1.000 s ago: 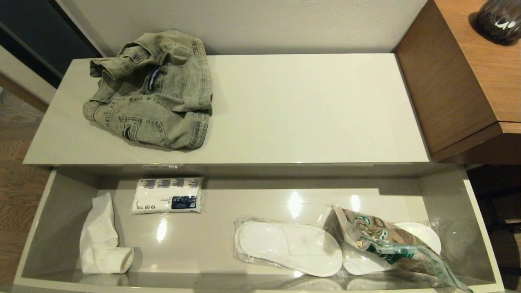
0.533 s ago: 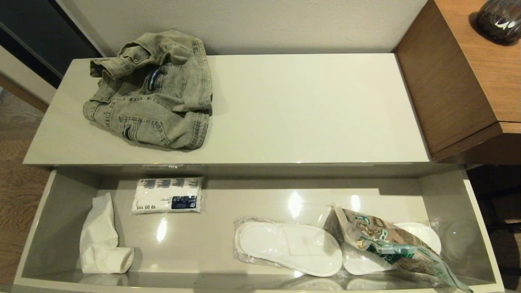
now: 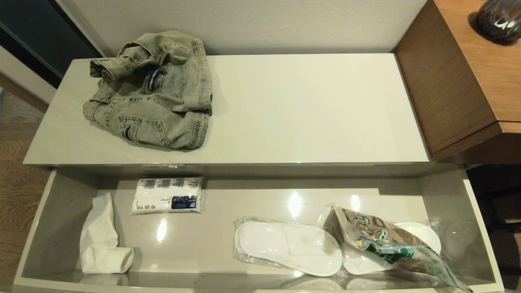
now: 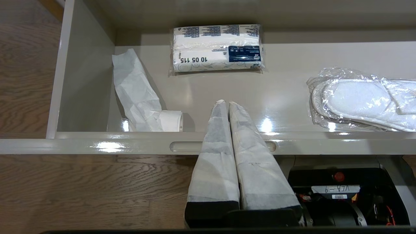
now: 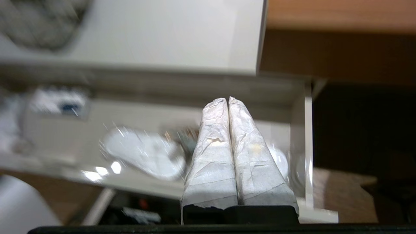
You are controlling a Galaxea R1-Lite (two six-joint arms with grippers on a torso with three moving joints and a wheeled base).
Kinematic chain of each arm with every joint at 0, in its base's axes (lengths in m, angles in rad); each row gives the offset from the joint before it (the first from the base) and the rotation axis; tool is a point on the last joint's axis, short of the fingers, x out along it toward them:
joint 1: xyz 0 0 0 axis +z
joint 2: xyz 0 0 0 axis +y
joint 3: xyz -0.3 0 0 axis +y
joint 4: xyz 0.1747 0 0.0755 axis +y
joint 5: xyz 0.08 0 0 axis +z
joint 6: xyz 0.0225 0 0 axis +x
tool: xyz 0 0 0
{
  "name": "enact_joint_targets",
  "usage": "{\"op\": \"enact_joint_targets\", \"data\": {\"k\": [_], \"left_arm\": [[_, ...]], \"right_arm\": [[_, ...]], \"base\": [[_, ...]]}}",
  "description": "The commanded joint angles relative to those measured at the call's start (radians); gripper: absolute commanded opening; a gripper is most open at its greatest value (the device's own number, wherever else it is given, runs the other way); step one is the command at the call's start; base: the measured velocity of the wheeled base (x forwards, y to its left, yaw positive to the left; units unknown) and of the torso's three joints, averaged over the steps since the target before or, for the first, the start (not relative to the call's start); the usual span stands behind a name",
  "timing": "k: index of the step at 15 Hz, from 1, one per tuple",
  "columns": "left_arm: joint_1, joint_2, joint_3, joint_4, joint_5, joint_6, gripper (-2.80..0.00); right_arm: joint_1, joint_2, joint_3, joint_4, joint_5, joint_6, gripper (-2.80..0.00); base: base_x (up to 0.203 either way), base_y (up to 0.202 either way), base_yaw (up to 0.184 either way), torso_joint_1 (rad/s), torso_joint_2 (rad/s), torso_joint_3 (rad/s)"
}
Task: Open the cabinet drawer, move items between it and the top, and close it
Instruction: Close the drawer
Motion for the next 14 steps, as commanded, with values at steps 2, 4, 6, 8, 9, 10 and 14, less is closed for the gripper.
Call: {"op": "enact_joint_targets", "data": {"k": [2,4,6,8,9,10,14], "left_arm": [[0.000,0.003,0.000,0.000,0.001,0.000,-2.80],[0.000,0.001,0.000,0.000,0.001,0.000,-2.80],[0.000,0.001,0.000,0.000,0.001,0.000,-2.80],[0.000,0.003,0.000,0.000,0.001,0.000,-2.80],[0.000,0.001,0.000,0.000,0.001,0.000,-2.80],[0.000,0.001,0.000,0.000,0.001,0.000,-2.80],[-0.001,0.001,0.000,0.000,0.001,0.000,-2.80]], "right_arm": [[-0.055,0.401,-0.493,0.219,0.043,0.100,-2.80],[-0.077,0.580,-0.652,0.480,0.090,0.121,-2.80],[-0.090,0.713,-0.709,0.687,0.114,0.100,-2.80],[-0.096,0.763,-0.658,0.762,0.121,0.081,-2.80],[-0.096,0.767,-0.613,0.786,0.115,0.070,-2.80],[-0.096,0.768,-0.564,0.816,0.099,0.048,-2.80],[-0.096,0.719,-0.331,0.844,0.071,-0.008,-2.80]], "base": [[0.000,0.000,0.000,0.000,0.00,0.000],[0.000,0.000,0.000,0.000,0.00,0.000],[0.000,0.000,0.000,0.000,0.00,0.000],[0.000,0.000,0.000,0.000,0.00,0.000],[0.000,0.000,0.000,0.000,0.00,0.000],[0.000,0.000,0.000,0.000,0.00,0.000],[0.000,0.000,0.000,0.000,0.00,0.000]]}}
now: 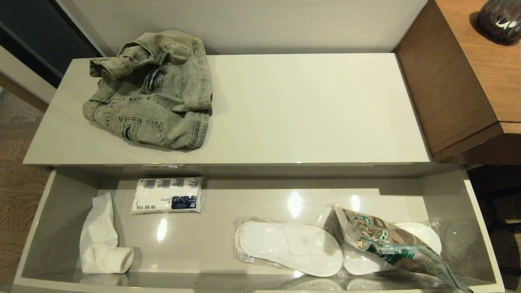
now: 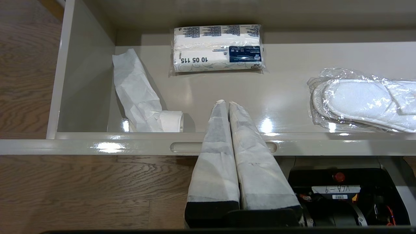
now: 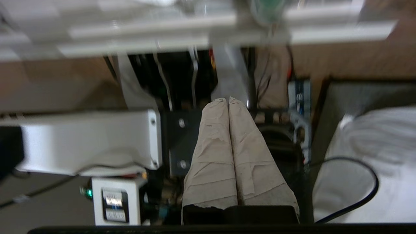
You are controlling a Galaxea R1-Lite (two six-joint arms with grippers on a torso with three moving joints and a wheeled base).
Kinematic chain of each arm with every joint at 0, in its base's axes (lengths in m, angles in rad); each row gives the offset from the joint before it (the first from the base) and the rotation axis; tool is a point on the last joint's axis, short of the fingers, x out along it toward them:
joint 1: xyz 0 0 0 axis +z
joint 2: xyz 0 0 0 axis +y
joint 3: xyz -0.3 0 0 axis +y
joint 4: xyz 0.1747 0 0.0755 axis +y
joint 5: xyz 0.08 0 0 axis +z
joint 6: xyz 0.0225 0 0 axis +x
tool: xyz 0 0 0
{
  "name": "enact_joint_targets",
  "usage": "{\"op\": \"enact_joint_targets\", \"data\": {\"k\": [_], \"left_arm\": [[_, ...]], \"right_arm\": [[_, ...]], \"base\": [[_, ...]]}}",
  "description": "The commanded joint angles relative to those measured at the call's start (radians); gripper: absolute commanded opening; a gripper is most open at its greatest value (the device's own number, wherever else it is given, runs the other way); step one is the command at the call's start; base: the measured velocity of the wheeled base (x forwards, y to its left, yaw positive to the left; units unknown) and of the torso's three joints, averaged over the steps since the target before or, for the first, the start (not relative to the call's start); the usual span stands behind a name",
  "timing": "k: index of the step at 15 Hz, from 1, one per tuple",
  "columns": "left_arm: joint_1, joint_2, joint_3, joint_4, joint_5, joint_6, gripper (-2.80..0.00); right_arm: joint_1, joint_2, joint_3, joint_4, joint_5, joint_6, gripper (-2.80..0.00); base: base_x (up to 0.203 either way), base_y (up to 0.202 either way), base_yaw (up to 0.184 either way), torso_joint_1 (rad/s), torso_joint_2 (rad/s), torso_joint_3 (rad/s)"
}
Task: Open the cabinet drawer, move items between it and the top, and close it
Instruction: Close the drawer
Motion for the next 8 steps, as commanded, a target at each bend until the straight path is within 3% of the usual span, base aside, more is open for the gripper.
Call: {"op": "enact_joint_targets", "data": {"k": [1,8], "left_arm": [[0.000,0.001,0.000,0.000,0.001,0.000,-2.80],[0.000,0.003,0.000,0.000,0.001,0.000,-2.80]], "right_arm": [[-0.001,-0.045,0.174,-0.001,-0.001,-0.037,-2.80],[-0.002,-0.084,0.531,-0.200,-0.016,-0.068,-2.80]], "base": [[0.000,0.000,0.000,0.000,0.00,0.000],[0.000,0.000,0.000,0.000,0.00,0.000]]}}
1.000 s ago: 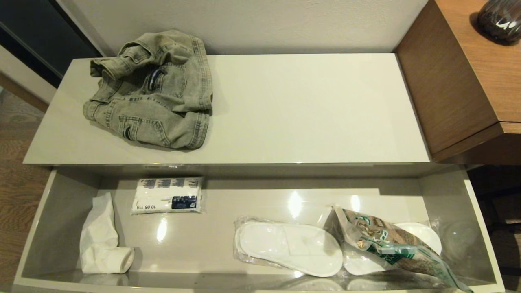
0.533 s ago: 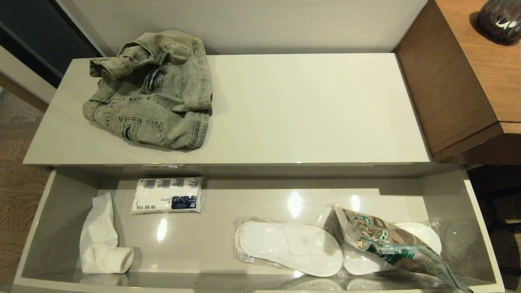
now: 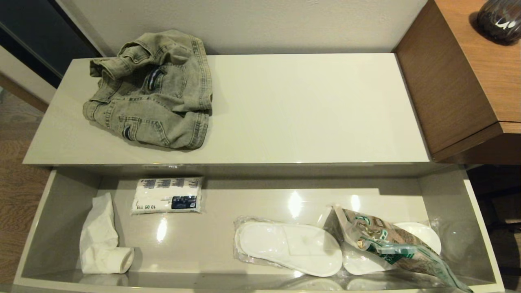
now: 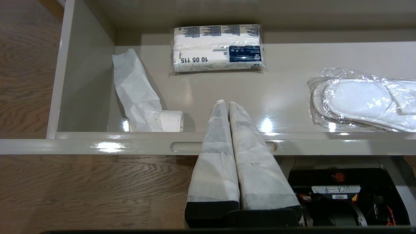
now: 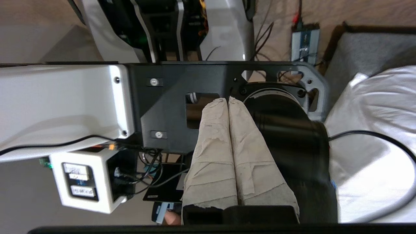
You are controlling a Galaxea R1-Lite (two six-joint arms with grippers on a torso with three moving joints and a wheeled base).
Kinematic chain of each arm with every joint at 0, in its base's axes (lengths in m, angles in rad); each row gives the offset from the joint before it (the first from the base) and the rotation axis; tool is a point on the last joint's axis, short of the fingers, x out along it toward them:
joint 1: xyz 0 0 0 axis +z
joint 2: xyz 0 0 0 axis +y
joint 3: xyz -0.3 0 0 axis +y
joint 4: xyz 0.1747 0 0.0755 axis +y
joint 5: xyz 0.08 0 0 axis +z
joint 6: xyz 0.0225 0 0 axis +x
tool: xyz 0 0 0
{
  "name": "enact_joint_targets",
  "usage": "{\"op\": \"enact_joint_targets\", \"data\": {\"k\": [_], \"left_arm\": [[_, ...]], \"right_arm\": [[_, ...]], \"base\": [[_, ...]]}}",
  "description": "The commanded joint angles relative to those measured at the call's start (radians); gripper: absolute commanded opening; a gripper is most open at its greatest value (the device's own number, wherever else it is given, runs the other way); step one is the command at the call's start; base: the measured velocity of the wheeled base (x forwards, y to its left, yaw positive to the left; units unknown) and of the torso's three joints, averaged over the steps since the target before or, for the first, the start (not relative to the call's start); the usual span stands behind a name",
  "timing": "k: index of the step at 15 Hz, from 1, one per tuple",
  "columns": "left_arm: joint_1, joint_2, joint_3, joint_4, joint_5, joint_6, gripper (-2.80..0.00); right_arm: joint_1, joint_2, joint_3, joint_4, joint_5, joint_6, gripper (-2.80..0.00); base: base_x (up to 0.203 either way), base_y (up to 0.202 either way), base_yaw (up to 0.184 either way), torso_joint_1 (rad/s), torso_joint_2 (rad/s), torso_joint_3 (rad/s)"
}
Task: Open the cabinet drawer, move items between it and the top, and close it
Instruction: Close the drawer
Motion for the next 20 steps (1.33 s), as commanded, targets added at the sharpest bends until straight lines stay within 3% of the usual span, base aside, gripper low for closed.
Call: {"op": "enact_joint_targets", "data": {"k": [1,7,12,16,20], "left_arm": [[0.000,0.001,0.000,0.000,0.000,0.000,-2.80],[0.000,0.001,0.000,0.000,0.000,0.000,-2.80],[0.000,0.001,0.000,0.000,0.000,0.000,-2.80],[-0.001,0.001,0.000,0.000,0.000,0.000,-2.80],[0.000,0.002,0.000,0.000,0.000,0.000,-2.80]], "right_arm": [[0.000,0.033,0.084,-0.052,-0.016,0.003,-2.80],[0.003,0.176,0.219,-0.293,-0.024,0.036,-2.80],[0.075,0.288,0.290,-0.472,-0.020,0.110,-2.80],[0.340,0.391,0.299,-0.621,-0.046,0.351,-2.80],[0.640,0.563,0.313,-0.807,-0.211,0.620,-2.80]], "base": [[0.000,0.000,0.000,0.000,0.00,0.000],[0.000,0.000,0.000,0.000,0.00,0.000],[0.000,0.000,0.000,0.000,0.00,0.000],[0.000,0.000,0.000,0.000,0.00,0.000],[0.000,0.000,0.000,0.000,0.00,0.000]]}}
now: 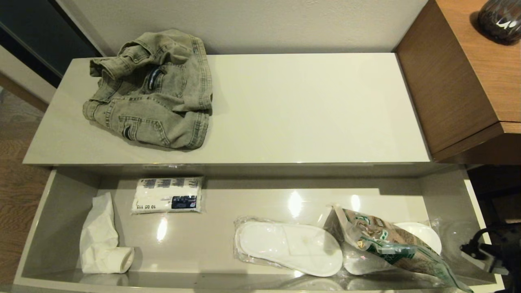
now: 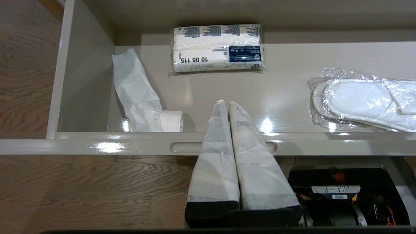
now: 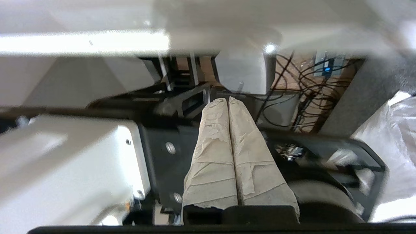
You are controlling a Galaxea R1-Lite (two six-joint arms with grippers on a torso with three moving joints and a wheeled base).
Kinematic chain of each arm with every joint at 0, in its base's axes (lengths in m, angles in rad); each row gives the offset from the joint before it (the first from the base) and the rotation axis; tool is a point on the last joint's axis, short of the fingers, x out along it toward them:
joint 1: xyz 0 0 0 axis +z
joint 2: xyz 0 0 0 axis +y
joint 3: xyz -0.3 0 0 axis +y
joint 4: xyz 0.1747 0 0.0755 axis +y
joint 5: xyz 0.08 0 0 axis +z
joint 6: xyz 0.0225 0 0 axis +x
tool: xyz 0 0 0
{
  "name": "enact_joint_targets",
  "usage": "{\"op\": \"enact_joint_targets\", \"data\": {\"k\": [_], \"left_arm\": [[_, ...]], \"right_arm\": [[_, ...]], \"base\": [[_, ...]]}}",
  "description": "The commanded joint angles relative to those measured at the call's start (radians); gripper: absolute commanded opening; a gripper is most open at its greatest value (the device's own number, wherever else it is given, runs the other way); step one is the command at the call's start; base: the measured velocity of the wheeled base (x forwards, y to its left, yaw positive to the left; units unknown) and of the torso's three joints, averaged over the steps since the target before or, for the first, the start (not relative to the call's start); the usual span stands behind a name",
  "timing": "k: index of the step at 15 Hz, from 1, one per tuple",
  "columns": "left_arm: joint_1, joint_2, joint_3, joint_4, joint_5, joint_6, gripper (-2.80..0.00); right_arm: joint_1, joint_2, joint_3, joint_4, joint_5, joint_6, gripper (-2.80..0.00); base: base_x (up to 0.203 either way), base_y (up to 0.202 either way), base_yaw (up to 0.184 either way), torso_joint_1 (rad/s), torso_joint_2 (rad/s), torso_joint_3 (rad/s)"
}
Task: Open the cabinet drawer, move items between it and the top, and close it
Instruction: Close the drawer
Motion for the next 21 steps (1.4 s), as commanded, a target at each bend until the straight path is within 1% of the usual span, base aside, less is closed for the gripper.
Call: {"op": "enact_joint_targets", "data": {"k": [1,6,7,9,16,17,19,21], "left_arm": [[0.000,0.000,0.000,0.000,0.001,0.000,-2.80],[0.000,0.000,0.000,0.000,0.001,0.000,-2.80],[0.000,0.000,0.000,0.000,0.001,0.000,-2.80],[0.000,0.000,0.000,0.000,0.001,0.000,-2.80],[0.000,0.001,0.000,0.000,0.001,0.000,-2.80],[-0.001,0.000,0.000,0.000,0.001,0.000,-2.80],[0.000,0.000,0.000,0.000,0.001,0.000,-2.80],[0.000,0.001,0.000,0.000,0.001,0.000,-2.80]], "right_arm": [[0.127,0.106,0.007,-0.067,-0.058,0.120,-2.80],[0.128,0.146,0.018,-0.079,-0.067,0.126,-2.80],[0.128,0.164,0.026,-0.098,-0.068,0.130,-2.80],[0.128,0.184,0.036,-0.124,-0.069,0.155,-2.80],[0.128,0.270,0.041,-0.172,-0.077,0.193,-2.80],[0.128,0.270,0.035,-0.188,-0.092,0.194,-2.80],[0.126,0.270,0.019,-0.221,-0.151,0.195,-2.80],[0.117,0.253,-0.030,-0.251,-0.185,0.196,-2.80]], "base": [[0.000,0.000,0.000,0.000,0.00,0.000],[0.000,0.000,0.000,0.000,0.00,0.000],[0.000,0.000,0.000,0.000,0.00,0.000],[0.000,0.000,0.000,0.000,0.00,0.000],[0.000,0.000,0.000,0.000,0.00,0.000],[0.000,0.000,0.000,0.000,0.00,0.000],[0.000,0.000,0.000,0.000,0.00,0.000],[0.000,0.000,0.000,0.000,0.00,0.000]]}}
